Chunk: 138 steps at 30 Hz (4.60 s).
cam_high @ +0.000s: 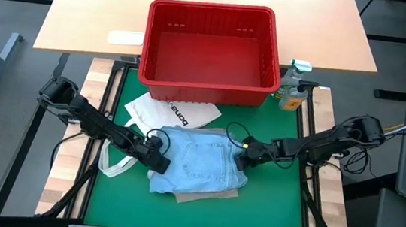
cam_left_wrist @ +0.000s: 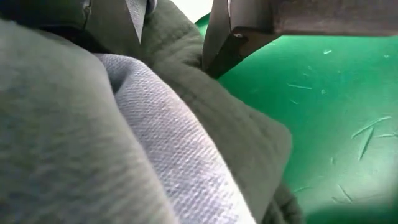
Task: Fold laundry
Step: Put the stacked clothing into the red laundry bin
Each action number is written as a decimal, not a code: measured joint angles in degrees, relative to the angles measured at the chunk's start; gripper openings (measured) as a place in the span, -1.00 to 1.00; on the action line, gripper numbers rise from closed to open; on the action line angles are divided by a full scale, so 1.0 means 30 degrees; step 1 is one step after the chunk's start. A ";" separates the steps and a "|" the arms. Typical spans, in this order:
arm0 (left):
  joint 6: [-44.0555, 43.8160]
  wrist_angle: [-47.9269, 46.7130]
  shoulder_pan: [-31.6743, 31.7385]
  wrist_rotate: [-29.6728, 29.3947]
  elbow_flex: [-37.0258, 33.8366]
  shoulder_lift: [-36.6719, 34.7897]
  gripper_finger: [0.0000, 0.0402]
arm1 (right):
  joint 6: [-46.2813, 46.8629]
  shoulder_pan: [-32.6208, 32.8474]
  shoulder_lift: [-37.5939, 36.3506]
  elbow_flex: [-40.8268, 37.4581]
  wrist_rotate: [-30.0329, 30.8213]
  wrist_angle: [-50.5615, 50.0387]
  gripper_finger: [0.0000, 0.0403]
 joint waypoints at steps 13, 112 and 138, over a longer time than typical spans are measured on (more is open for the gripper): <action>0.0029 0.0234 -0.0015 -0.0177 0.0007 -0.0015 -0.18 | 0.0000 0.0015 0.0471 0.0007 -0.0290 0.1570 -0.29; -0.0886 -0.1730 -0.0430 0.2018 0.0124 -0.2713 -0.10 | 0.0291 0.0015 0.0388 0.0087 0.0491 1.0459 -0.93; -0.3162 0.8438 -0.0322 -0.0040 0.0175 0.3987 0.03 | 0.0299 0.0007 0.0344 0.0073 0.0323 0.8812 -0.92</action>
